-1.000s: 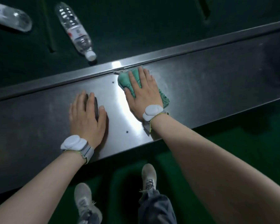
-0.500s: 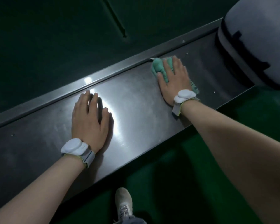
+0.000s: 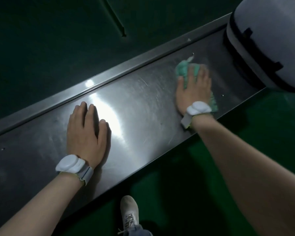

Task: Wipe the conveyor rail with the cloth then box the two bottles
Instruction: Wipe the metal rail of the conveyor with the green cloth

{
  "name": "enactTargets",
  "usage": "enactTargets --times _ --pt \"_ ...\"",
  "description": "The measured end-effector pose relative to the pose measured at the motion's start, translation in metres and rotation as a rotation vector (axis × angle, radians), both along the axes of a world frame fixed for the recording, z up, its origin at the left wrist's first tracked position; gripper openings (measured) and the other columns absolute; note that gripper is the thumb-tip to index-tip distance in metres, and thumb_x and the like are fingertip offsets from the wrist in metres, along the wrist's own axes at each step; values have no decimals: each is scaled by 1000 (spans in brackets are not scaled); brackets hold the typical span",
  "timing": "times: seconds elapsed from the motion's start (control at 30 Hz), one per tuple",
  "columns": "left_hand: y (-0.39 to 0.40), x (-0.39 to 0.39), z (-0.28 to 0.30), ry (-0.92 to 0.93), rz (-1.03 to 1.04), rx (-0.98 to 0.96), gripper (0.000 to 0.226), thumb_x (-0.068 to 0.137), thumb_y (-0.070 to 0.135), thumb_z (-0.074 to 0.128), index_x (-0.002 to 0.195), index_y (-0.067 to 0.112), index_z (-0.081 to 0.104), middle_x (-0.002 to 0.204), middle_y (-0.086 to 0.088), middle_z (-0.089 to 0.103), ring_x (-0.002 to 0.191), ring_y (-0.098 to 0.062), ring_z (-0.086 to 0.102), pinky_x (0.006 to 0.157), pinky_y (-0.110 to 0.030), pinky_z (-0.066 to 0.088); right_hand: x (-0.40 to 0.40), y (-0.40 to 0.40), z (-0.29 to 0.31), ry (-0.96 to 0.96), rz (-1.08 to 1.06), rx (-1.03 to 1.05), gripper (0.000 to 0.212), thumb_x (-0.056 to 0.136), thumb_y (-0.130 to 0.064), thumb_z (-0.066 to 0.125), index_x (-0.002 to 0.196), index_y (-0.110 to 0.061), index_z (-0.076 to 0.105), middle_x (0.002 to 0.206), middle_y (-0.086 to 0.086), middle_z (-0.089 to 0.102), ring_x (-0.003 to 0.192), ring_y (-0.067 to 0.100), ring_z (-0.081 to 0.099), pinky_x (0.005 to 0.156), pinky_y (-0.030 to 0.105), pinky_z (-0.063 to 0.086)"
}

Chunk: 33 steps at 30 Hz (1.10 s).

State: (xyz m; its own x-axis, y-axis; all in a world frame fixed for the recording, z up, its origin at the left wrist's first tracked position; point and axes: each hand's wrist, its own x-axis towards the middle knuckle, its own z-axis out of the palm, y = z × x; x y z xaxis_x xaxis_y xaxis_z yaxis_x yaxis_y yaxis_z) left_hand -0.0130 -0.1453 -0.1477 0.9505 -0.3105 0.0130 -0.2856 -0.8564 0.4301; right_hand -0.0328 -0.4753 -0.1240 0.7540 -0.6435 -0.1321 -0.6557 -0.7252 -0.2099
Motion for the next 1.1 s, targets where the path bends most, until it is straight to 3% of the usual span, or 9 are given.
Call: enactTargets --times 0.17,0.27,0.4,0.5,0.6,0.77,0.87,1.03,1.1 --pt "-4 -4 8 -9 54 -55 61 111 39 37 159 1 43 169 -23 37 159 -40 31 130 -58 24 -16 141 -5 -22 282 44 68 113 -53 15 174 -22 4 180 19 2 167 40 -2 136 57 6" --pt "-1 -4 17 8 47 -71 64 111 40 36 161 1 41 170 -22 37 159 -39 32 130 -56 26 -33 211 -10 -49 481 92 71 109 -42 30 173 -18 14 180 21 5 167 40 -2 136 57 6" --pt "5 -6 24 -2 31 -77 60 112 40 36 161 6 41 171 -19 36 158 -37 32 129 -57 28 -49 218 -12 -55 680 117 80 97 -36 41 172 -16 20 180 18 10 168 36 2 135 53 10" --pt "4 -9 25 6 0 -50 62 112 41 36 162 5 39 171 -20 34 159 -39 31 130 -56 27 -64 180 -13 -75 779 59 68 107 -43 41 169 -16 32 178 18 19 167 36 13 136 50 9" --pt "-3 -16 24 23 -10 -10 64 111 43 34 162 3 40 171 -22 35 158 -40 31 130 -54 26 -77 125 -10 -46 700 37 65 112 -51 40 169 -20 34 178 18 22 165 37 18 137 49 10" --pt "-10 -27 22 7 -37 -8 63 111 43 35 162 5 40 170 -22 35 158 -39 31 128 -52 25 -82 24 3 67 374 14 68 112 -61 19 173 -29 17 182 8 7 168 29 4 137 47 0" --pt "-4 -30 19 1 -34 -22 63 112 44 34 162 6 40 170 -21 35 159 -39 30 128 -52 24 -83 -17 6 44 185 1 66 114 -56 24 172 -25 21 181 12 9 168 31 6 137 49 5" --pt "11 -30 19 41 39 -14 62 111 41 37 161 5 42 171 -20 36 159 -38 30 129 -52 25 -61 18 3 54 -99 -45 67 115 -50 22 173 -17 17 180 22 7 167 38 7 136 52 5" --pt "14 -30 21 61 55 -18 61 111 38 40 161 3 42 170 -21 35 159 -40 31 130 -53 25 -50 50 3 57 -110 -36 69 114 -53 20 173 -17 14 179 22 5 167 39 4 136 52 4"
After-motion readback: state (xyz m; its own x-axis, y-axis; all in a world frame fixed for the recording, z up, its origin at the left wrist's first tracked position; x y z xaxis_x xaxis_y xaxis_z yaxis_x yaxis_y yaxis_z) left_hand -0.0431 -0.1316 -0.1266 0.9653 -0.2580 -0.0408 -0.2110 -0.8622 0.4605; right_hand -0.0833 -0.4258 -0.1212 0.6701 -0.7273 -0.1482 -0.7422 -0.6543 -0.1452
